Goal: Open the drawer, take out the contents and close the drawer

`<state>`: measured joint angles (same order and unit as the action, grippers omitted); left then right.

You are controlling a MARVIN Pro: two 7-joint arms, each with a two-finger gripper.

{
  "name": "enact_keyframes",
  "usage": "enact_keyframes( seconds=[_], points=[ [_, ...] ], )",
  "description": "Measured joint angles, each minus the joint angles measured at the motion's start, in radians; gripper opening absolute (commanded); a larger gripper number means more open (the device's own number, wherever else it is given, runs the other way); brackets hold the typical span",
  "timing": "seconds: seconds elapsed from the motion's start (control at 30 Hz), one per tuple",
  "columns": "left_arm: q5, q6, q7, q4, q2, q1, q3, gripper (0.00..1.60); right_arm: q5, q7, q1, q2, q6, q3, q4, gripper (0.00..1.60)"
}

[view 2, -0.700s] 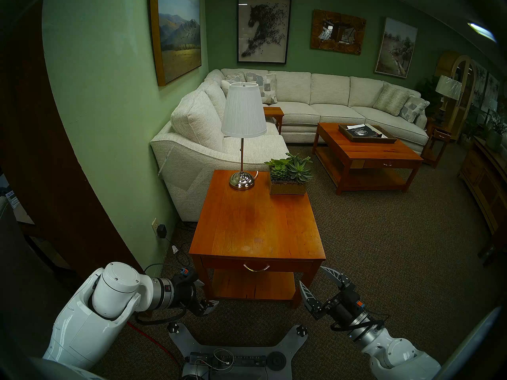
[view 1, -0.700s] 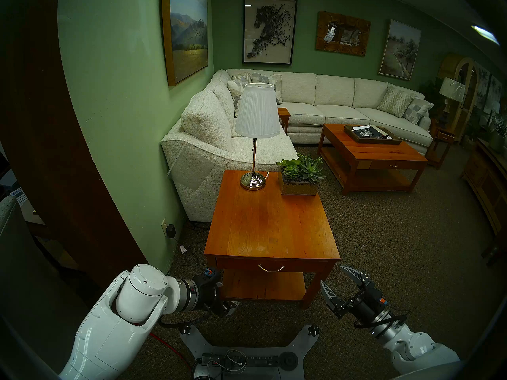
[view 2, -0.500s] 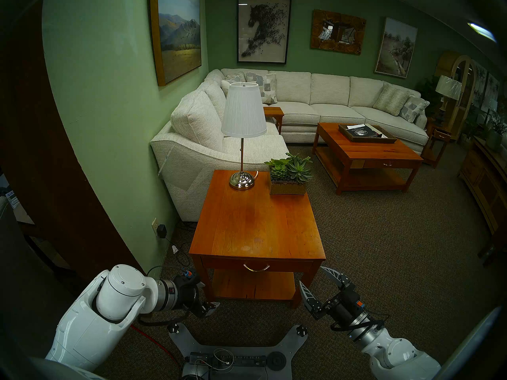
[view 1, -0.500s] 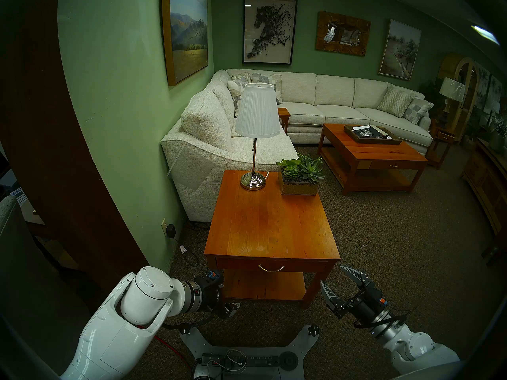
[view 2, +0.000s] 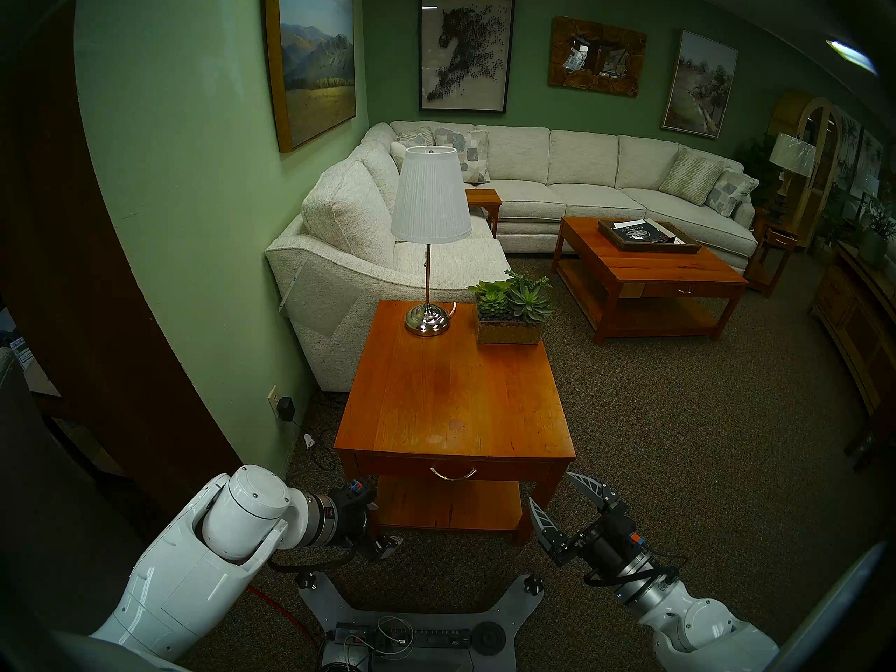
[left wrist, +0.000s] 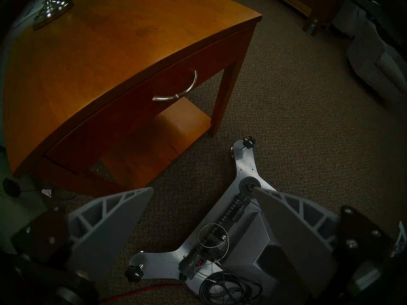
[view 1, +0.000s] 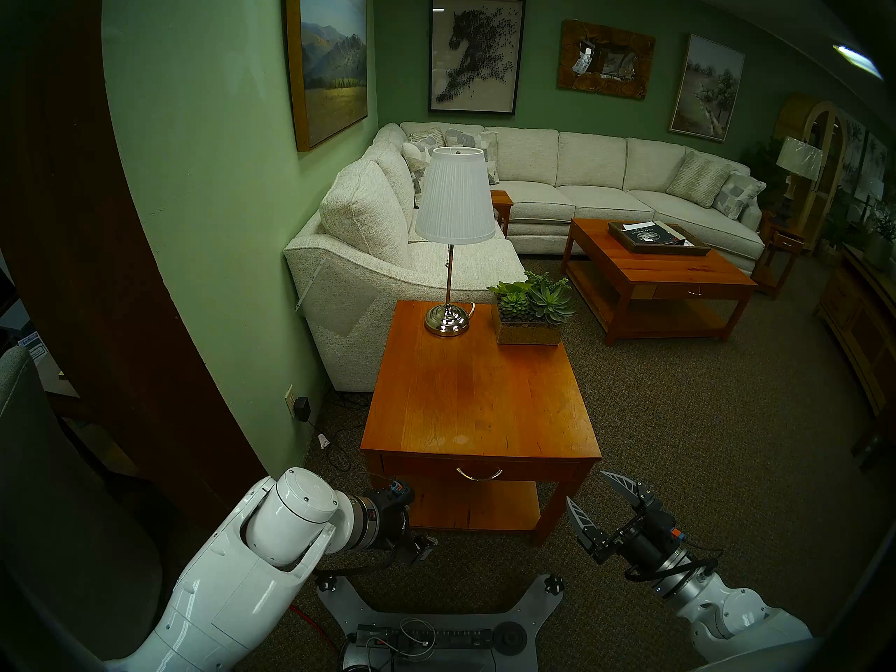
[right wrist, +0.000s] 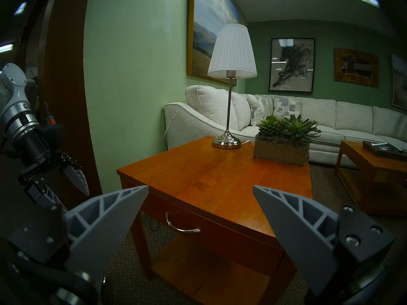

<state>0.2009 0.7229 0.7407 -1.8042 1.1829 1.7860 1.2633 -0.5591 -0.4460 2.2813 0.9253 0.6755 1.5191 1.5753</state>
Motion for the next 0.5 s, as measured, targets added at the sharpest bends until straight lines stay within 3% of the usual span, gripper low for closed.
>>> enact_keyframes(
  seconds=[0.5],
  points=[
    [0.129,-0.083,0.034,0.147,0.092,-0.144,-0.105,1.60,-0.001,0.000,0.000,0.000,0.000,-0.002,-0.003,1.60]
  ],
)
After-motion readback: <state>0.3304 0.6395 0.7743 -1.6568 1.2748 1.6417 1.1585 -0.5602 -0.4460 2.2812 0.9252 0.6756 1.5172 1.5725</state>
